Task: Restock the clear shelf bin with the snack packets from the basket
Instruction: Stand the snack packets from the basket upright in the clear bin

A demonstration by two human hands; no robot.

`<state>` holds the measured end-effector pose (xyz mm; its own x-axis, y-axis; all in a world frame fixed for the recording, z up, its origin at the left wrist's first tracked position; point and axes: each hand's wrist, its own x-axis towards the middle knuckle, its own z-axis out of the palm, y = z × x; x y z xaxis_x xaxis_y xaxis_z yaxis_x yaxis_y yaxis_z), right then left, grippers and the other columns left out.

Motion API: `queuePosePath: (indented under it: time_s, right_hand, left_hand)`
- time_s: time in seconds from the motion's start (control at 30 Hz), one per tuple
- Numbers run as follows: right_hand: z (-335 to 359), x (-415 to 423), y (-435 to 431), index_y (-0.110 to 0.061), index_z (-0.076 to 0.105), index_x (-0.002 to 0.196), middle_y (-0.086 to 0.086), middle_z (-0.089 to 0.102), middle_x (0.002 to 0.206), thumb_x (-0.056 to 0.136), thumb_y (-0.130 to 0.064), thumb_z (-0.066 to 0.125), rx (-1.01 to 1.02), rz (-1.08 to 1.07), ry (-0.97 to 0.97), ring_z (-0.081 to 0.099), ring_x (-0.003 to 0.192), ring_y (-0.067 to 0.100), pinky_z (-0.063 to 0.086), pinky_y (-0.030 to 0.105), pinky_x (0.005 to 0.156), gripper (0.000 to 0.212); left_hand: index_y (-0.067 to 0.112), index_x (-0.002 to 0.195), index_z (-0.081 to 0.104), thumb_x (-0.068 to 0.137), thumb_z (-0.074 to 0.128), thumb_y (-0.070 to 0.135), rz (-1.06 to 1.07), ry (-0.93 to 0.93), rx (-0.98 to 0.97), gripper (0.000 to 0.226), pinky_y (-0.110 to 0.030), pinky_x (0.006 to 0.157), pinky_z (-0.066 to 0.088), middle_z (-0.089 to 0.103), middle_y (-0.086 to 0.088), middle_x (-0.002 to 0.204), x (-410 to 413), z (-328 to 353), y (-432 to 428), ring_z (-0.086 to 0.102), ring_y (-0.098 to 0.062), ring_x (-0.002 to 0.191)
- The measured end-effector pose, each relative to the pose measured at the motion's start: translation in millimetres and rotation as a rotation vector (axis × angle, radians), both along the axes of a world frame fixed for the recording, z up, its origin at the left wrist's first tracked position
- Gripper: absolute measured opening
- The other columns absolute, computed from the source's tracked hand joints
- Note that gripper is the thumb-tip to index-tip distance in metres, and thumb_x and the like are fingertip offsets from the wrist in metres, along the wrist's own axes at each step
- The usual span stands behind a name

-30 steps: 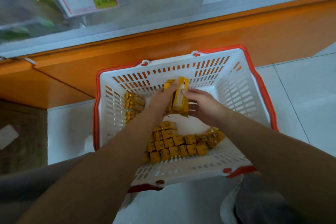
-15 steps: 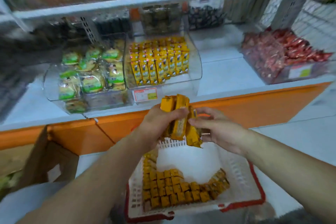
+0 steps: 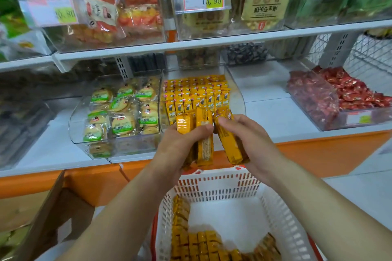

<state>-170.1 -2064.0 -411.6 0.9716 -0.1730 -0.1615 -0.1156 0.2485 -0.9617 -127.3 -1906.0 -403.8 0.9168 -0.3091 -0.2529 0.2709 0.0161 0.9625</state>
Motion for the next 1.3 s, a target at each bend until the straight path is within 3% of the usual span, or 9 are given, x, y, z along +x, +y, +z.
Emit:
queuePosePath:
  time_s: [0.07, 0.2, 0.37, 0.5, 0.63, 0.8, 0.9, 1.07, 1.3]
  right_hand:
    - [1, 3, -1, -0.015, 0.064, 0.116, 0.009, 0.074, 0.105, 0.058, -0.052, 0.078, 0.005, 0.001, -0.003, 0.070, 0.091, 0.022, 0.055, 0.037, 0.070, 0.070]
    - [-1, 8, -2, -0.010, 0.057, 0.118, -0.010, 0.062, 0.060, 0.063, -0.039, 0.078, 0.015, 0.039, -0.069, 0.052, 0.045, 0.003, 0.037, 0.019, 0.039, 0.065]
    - [-4, 14, -2, -0.010, 0.059, 0.112, -0.005, 0.074, 0.078, 0.058, -0.039, 0.081, 0.015, -0.004, -0.048, 0.072, 0.072, 0.016, 0.056, 0.032, 0.056, 0.065]
    - [-7, 18, -2, -0.015, 0.058, 0.110, 0.002, 0.073, 0.081, 0.073, -0.043, 0.077, 0.078, -0.033, 0.042, 0.072, 0.068, 0.024, 0.054, 0.032, 0.049, 0.051]
    - [-5, 23, -11, -0.021, 0.061, 0.112, 0.007, 0.073, 0.080, 0.090, -0.019, 0.069, 0.218, -0.055, 0.047, 0.071, 0.067, 0.028, 0.056, 0.038, 0.052, 0.024]
    - [5, 58, -26, -0.022, 0.058, 0.124, 0.014, 0.067, 0.113, 0.092, -0.015, 0.068, -0.123, -0.145, -0.052, 0.073, 0.085, 0.029, 0.060, 0.044, 0.067, 0.034]
    - [4, 93, -29, -0.027, 0.057, 0.113, 0.008, 0.066, 0.103, 0.087, -0.020, 0.075, -0.463, -0.149, -0.118, 0.065, 0.088, 0.022, 0.056, 0.041, 0.079, 0.033]
    - [-20, 158, -35, -0.028, 0.055, 0.102, 0.002, 0.060, 0.100, 0.084, -0.012, 0.076, -0.847, -0.141, -0.139, 0.057, 0.077, 0.018, 0.048, 0.029, 0.066, 0.032]
    - [-56, 211, -37, -0.022, 0.061, 0.101, 0.005, 0.064, 0.091, 0.081, -0.006, 0.078, -1.025, -0.042, -0.070, 0.060, 0.082, 0.020, 0.045, 0.022, 0.061, 0.030]
  left_hand:
    - [0.016, 0.110, 0.075, 0.070, 0.084, 0.034, 0.018, 0.012, 0.013, 0.045, -0.046, 0.081, 0.061, 0.079, -0.008, 0.100, 6, -1, 0, 0.076, -0.028, 0.097]
    - [0.014, 0.107, 0.075, 0.066, 0.083, 0.036, 0.045, 0.037, -0.028, 0.047, -0.032, 0.060, 0.059, 0.080, -0.009, 0.097, 15, 0, 6, 0.078, -0.026, 0.090]
    - [0.011, 0.103, 0.075, 0.055, 0.082, 0.041, 0.046, 0.043, -0.037, 0.056, -0.030, 0.055, 0.059, 0.079, -0.013, 0.094, 24, 4, 13, 0.078, -0.025, 0.082]
    - [0.010, 0.106, 0.075, 0.057, 0.082, 0.039, 0.063, 0.045, -0.049, 0.058, -0.030, 0.055, 0.059, 0.079, -0.014, 0.095, 29, 6, 18, 0.078, -0.025, 0.081]
    - [0.010, 0.110, 0.073, 0.055, 0.084, 0.040, 0.118, 0.039, -0.066, 0.064, -0.033, 0.058, 0.060, 0.078, -0.015, 0.100, 35, 8, 25, 0.077, -0.029, 0.089]
    - [0.014, 0.110, 0.072, 0.057, 0.084, 0.041, 0.155, 0.044, -0.073, 0.060, -0.035, 0.061, 0.061, 0.079, -0.011, 0.101, 43, 9, 36, 0.076, -0.030, 0.094]
    - [0.014, 0.114, 0.071, 0.059, 0.085, 0.041, 0.151, 0.039, -0.063, 0.062, -0.035, 0.061, 0.061, 0.079, -0.010, 0.103, 46, 7, 40, 0.075, -0.030, 0.095]
    - [0.019, 0.108, 0.073, 0.062, 0.085, 0.039, 0.124, 0.023, -0.045, 0.052, -0.038, 0.063, 0.062, 0.080, -0.007, 0.098, 53, 1, 43, 0.077, -0.028, 0.092]
    - [0.026, 0.097, 0.076, 0.057, 0.084, 0.041, 0.071, 0.008, -0.075, 0.044, -0.040, 0.063, 0.063, 0.080, -0.005, 0.097, 62, -3, 47, 0.078, -0.026, 0.089]
